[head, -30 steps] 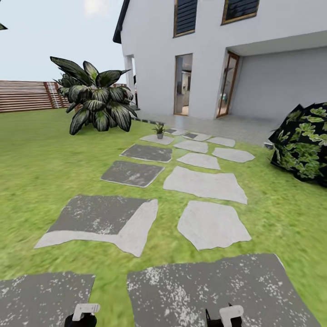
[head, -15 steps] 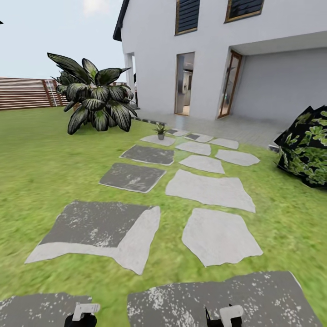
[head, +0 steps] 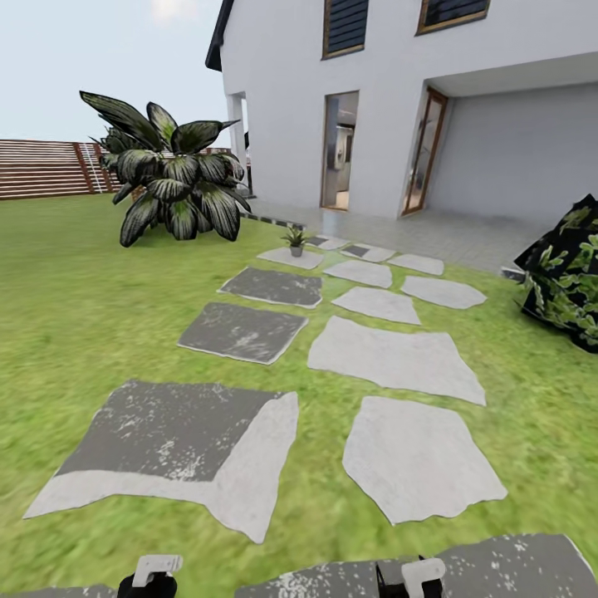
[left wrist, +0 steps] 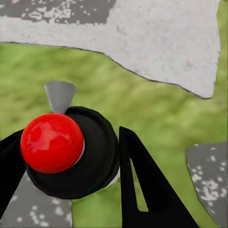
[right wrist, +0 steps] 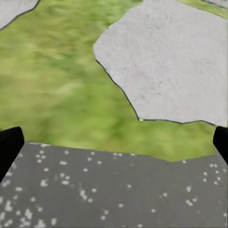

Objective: Pick up the pesticide atomizer in the garden and spray insectifuge to fully cover both potted plants in the garden.

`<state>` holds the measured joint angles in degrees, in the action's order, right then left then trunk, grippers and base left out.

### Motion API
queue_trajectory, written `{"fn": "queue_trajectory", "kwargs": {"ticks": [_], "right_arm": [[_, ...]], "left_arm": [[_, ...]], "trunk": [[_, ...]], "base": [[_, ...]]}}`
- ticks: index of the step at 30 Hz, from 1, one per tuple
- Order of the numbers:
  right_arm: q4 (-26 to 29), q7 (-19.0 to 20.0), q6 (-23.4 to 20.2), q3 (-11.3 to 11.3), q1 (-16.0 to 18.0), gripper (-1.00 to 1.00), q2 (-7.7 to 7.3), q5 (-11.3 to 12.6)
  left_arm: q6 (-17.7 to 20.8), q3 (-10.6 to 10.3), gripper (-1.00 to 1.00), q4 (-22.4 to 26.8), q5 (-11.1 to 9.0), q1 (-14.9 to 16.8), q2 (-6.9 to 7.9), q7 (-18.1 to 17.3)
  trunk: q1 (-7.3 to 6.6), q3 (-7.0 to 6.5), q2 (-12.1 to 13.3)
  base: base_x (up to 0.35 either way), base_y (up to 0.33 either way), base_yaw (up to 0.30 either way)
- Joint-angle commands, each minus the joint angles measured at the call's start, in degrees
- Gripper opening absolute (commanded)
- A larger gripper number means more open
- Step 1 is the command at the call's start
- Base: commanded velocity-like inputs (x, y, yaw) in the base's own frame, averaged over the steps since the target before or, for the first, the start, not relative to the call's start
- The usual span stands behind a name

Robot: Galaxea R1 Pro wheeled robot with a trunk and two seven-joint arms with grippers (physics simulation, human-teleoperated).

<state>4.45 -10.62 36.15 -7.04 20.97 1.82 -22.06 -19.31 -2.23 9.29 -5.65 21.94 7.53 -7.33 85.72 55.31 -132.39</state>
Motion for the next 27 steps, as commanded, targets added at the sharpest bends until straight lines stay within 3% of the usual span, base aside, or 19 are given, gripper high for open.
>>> {"fn": "queue_trajectory", "kwargs": {"ticks": [1, 27], "right_arm": [[-0.1, -0.3, 0.1, -0.4, 0.0, 1.00, 0.02, -0.6], [-0.1, -0.3, 0.1, -0.4, 0.0, 1.00, 0.02, -0.6]], "left_arm": [[-0.1, -0.2, -1.00, -0.1, -0.6, 0.0, 0.02, -0.3], [-0.1, -0.2, -1.00, -0.1, -0.6, 0.0, 0.02, -0.3]], "trunk": [[0.02, 0.05, 0.0], [0.02, 0.05, 0.0]], "base": [[0.332, 0.082, 0.000], [0.332, 0.081, 0.000]]}}
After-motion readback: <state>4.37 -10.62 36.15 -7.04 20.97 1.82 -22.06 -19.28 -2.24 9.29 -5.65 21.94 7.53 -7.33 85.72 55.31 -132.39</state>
